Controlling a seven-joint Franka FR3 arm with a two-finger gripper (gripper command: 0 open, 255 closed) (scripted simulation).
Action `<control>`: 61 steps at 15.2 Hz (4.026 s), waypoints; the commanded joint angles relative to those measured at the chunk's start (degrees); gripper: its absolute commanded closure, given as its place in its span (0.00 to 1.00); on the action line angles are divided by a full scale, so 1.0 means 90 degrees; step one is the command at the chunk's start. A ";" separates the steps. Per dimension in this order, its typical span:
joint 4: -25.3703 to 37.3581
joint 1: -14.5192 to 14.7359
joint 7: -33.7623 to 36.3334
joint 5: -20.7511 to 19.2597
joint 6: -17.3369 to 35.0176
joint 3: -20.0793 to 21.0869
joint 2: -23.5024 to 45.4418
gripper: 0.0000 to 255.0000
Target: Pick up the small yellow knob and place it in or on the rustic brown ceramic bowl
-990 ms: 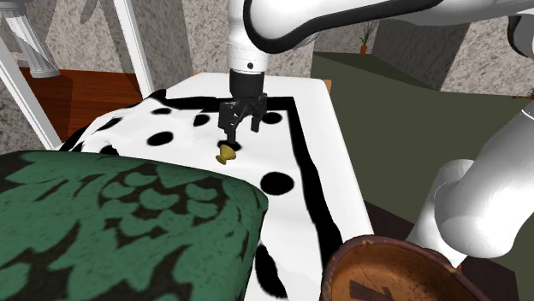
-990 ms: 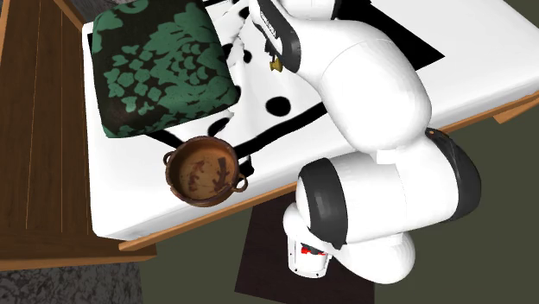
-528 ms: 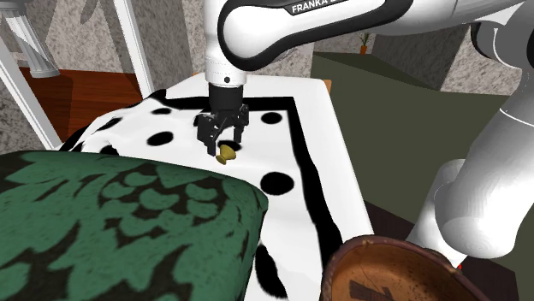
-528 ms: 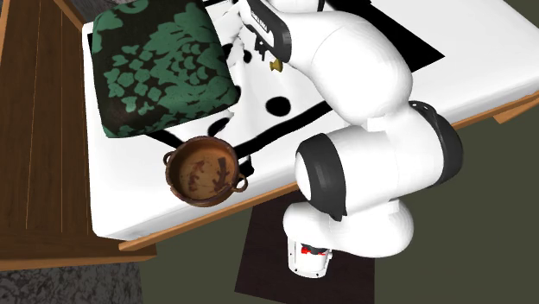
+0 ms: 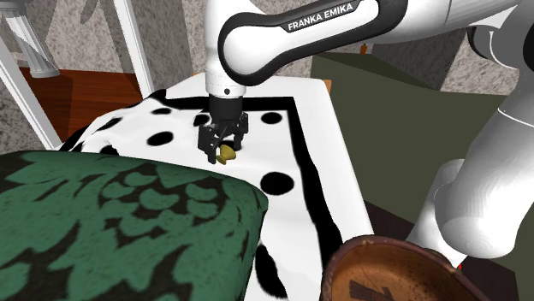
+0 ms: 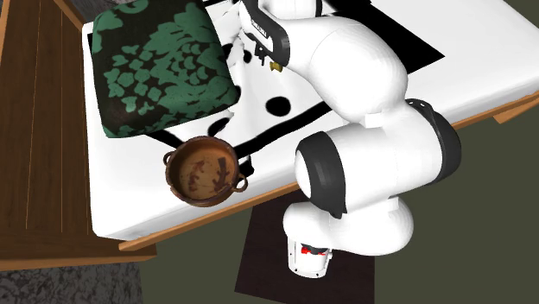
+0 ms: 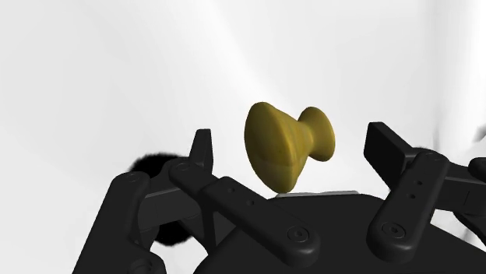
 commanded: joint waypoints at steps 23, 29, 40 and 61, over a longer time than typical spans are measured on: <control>0.0792 -0.0015 0.0044 -0.0010 -0.0845 -0.0021 -0.0057 1.00; 0.1344 -0.0021 0.0084 -0.0032 -0.1362 -0.0027 -0.0022 1.00; 0.2538 -0.0019 0.0188 -0.0104 -0.2344 -0.0017 0.0193 1.00; -0.0335 0.0867 0.1515 0.1109 -0.2655 0.0676 -0.3307 1.00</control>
